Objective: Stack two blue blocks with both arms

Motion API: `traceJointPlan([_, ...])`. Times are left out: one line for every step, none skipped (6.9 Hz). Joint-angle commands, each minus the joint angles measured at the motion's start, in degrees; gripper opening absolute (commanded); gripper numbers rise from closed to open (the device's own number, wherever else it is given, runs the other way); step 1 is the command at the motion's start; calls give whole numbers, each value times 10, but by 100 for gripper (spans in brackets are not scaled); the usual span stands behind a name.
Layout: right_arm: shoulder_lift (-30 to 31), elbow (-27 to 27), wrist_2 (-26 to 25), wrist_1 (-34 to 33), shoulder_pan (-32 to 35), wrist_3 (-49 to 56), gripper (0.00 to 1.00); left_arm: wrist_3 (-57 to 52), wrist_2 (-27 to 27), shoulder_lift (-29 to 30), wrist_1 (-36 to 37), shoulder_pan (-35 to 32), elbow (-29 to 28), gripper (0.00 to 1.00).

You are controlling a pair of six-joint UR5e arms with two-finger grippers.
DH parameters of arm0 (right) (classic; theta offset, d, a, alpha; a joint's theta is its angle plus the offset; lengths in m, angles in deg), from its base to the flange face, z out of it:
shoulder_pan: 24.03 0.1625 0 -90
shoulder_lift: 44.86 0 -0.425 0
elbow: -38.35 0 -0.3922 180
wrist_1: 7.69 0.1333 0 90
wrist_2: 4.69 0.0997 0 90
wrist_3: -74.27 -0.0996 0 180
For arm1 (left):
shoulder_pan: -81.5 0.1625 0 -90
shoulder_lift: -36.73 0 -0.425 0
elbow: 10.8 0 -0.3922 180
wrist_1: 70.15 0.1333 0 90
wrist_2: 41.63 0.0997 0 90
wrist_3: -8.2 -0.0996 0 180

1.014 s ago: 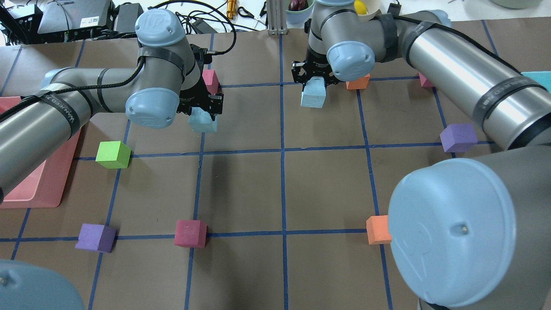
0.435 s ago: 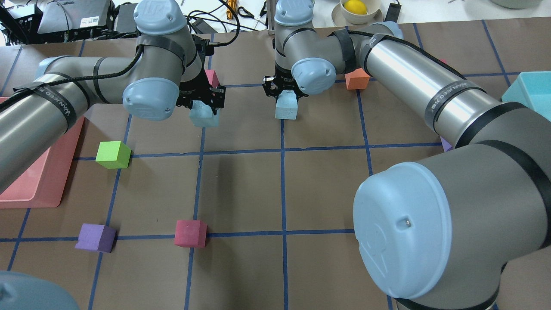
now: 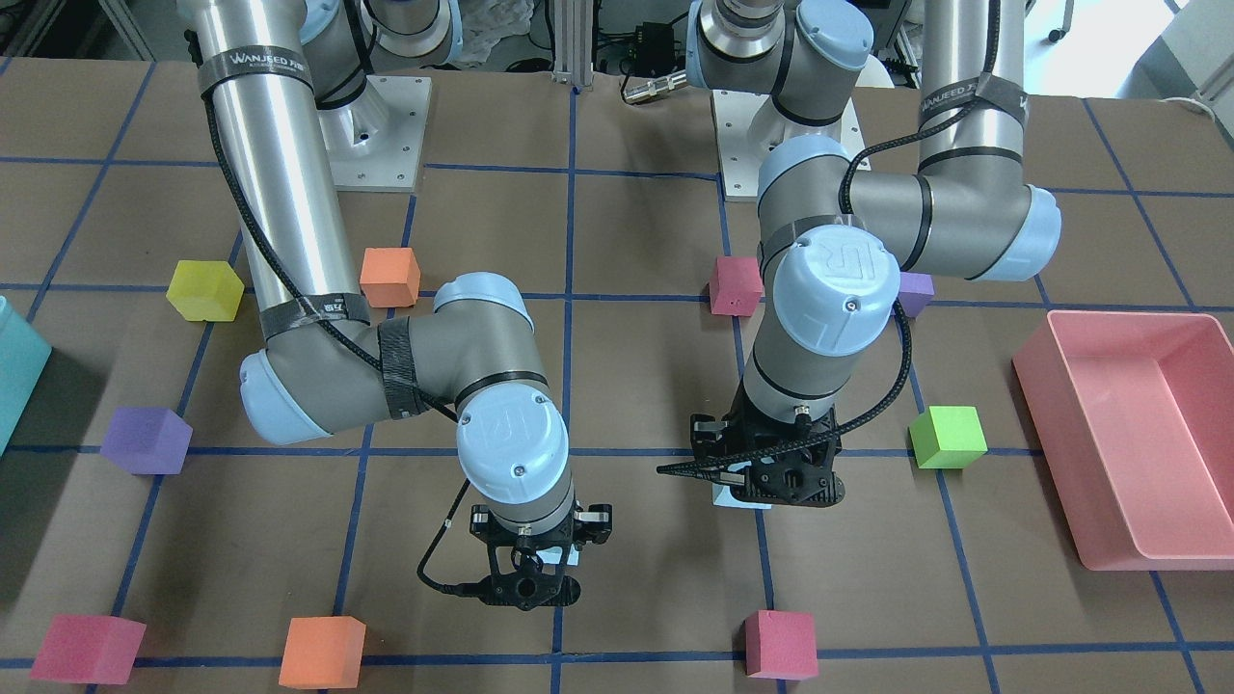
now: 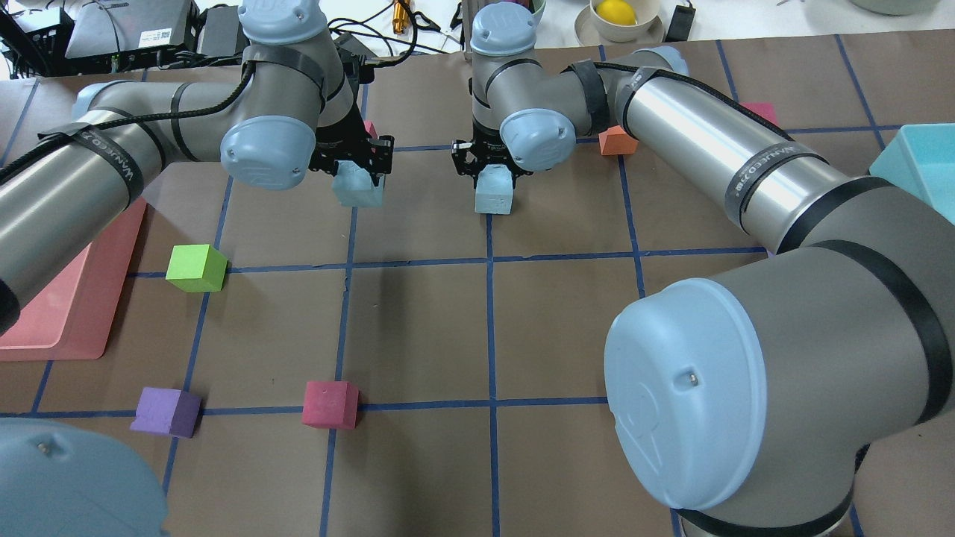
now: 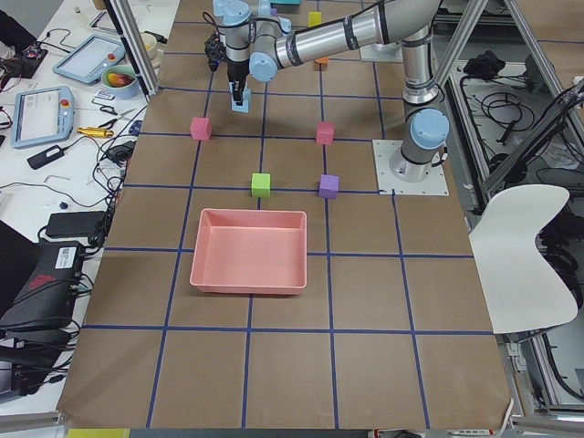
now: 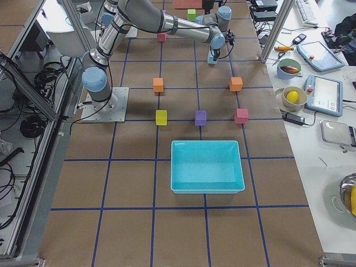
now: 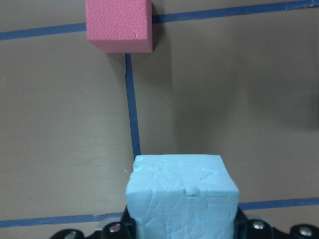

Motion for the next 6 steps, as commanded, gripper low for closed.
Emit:
traceJointPlan([1,-1,0,0,0,1,100,0,0,24,0,0,-26,15])
traceJointPlan([4,1,0,1,0,1,100,0,0,33,0,0,-36,16])
traceJointPlan([19,10,-3,10,-9,7,100,1,-2,39,-3,-1,-47,16])
traceJointPlan([51,14,-10,51,-29,13,100,3,-9,48,-6,-1,-58,16])
traceJointPlan([89,13,-5,108,-77,48,100,14,-25,57,-6,-1,-68,16])
traceJointPlan([140,8,-3,150,-115,55,100,35,-25,72,-6,-5,-83,16])
